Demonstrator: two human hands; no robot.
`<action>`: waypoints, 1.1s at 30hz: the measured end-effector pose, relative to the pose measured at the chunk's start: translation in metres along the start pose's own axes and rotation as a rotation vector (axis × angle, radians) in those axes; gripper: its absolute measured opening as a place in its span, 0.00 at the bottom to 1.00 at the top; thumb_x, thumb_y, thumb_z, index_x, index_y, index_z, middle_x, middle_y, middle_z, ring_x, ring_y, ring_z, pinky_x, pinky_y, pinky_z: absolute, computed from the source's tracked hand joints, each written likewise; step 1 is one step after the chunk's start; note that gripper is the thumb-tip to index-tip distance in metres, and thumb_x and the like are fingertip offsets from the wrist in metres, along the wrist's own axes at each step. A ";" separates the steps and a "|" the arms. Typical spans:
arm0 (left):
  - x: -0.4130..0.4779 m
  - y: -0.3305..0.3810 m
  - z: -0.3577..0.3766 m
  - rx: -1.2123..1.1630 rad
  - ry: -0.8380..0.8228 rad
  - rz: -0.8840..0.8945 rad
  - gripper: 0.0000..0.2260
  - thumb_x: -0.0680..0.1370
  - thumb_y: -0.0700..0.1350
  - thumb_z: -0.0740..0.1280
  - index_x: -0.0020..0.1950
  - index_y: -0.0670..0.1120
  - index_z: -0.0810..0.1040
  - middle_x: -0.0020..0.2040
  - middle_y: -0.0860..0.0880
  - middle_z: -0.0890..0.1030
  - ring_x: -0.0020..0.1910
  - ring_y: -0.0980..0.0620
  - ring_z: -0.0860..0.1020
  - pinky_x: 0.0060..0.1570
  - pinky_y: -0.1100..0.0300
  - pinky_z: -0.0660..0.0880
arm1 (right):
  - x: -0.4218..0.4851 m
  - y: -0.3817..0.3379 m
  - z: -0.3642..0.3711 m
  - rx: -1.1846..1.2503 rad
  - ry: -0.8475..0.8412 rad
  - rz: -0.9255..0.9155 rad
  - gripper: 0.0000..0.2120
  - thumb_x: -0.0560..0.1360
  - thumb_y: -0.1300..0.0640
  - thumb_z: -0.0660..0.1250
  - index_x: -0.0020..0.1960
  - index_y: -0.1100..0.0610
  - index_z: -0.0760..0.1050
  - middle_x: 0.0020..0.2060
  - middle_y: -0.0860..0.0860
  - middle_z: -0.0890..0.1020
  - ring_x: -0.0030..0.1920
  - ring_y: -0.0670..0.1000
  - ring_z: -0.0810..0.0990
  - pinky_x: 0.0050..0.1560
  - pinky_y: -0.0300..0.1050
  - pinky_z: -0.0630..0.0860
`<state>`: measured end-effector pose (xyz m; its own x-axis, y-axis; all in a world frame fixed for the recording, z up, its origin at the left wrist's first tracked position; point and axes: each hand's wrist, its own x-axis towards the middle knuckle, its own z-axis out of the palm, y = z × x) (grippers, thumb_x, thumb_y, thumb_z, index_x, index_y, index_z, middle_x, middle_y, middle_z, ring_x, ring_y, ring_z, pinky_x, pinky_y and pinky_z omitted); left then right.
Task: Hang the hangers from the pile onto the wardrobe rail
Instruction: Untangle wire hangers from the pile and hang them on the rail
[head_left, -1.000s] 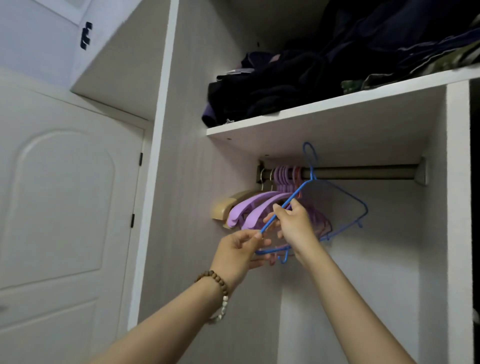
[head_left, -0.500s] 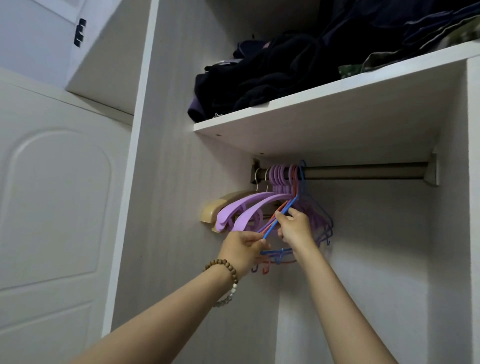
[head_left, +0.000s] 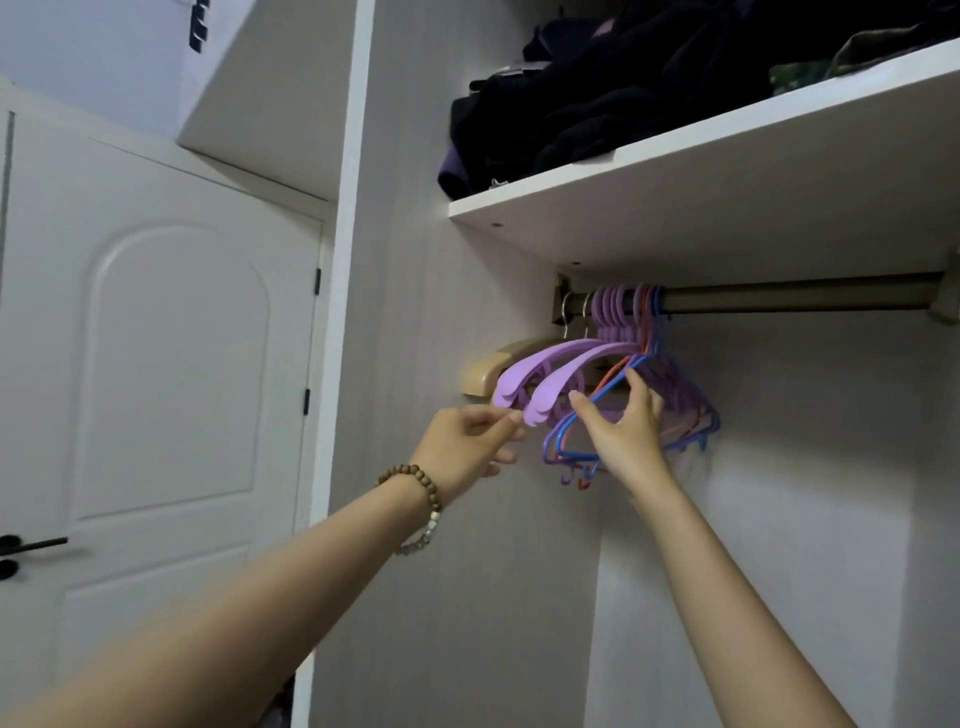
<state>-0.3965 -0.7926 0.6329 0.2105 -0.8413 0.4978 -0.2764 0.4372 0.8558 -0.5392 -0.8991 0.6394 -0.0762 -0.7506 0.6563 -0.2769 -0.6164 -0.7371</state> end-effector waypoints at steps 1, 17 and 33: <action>-0.005 0.002 -0.012 0.019 0.025 0.026 0.06 0.78 0.47 0.64 0.50 0.48 0.78 0.48 0.47 0.81 0.36 0.55 0.78 0.40 0.64 0.74 | -0.008 -0.007 0.005 -0.008 0.003 -0.039 0.37 0.72 0.51 0.70 0.75 0.57 0.57 0.73 0.55 0.57 0.74 0.54 0.57 0.73 0.48 0.57; -0.238 -0.022 -0.385 0.719 0.590 -0.001 0.26 0.78 0.59 0.55 0.74 0.53 0.59 0.74 0.54 0.64 0.73 0.56 0.61 0.68 0.60 0.58 | -0.252 -0.207 0.250 0.115 -0.498 -0.455 0.31 0.76 0.42 0.61 0.75 0.44 0.53 0.76 0.41 0.48 0.76 0.45 0.45 0.76 0.48 0.48; -0.670 -0.159 -0.608 1.091 1.042 -0.909 0.31 0.77 0.61 0.56 0.75 0.47 0.58 0.76 0.48 0.60 0.75 0.51 0.58 0.74 0.53 0.55 | -0.687 -0.272 0.519 0.176 -1.405 -0.668 0.34 0.76 0.39 0.58 0.76 0.45 0.46 0.77 0.43 0.41 0.76 0.47 0.40 0.75 0.48 0.38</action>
<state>0.0767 -0.1049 0.2481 0.9771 0.0503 0.2070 -0.0936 -0.7716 0.6292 0.0857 -0.3391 0.3061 0.9585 0.1091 0.2635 0.2242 -0.8592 -0.4599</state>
